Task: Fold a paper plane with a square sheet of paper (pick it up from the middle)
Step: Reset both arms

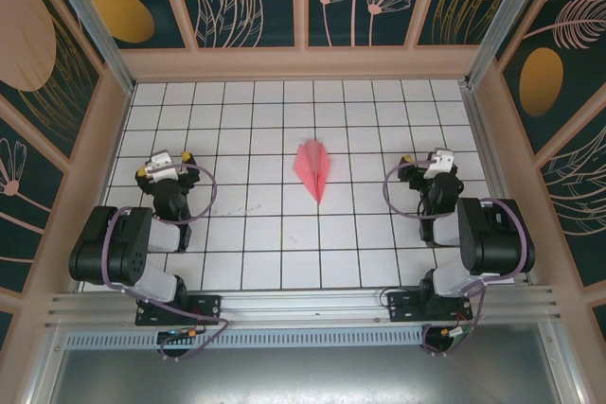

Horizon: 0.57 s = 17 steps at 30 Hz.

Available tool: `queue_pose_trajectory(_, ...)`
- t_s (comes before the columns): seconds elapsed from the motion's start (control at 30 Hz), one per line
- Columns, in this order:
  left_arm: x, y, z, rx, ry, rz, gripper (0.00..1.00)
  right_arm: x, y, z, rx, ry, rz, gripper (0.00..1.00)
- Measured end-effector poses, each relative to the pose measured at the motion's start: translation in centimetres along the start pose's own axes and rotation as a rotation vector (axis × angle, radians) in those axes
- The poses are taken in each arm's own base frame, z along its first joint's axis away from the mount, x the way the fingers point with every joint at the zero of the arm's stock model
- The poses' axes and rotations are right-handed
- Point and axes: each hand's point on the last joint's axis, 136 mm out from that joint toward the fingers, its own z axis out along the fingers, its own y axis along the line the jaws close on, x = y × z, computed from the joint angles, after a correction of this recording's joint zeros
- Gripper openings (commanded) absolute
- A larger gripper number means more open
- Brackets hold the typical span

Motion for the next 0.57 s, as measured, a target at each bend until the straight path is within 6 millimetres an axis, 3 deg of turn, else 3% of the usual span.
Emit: queue_pose_trajectory(0.57,-0.14,-0.99,0.07,0.058,-0.001,-0.009,0.99,-0.15,0.04,0.02,-0.002,-0.005,0.004,0.99)
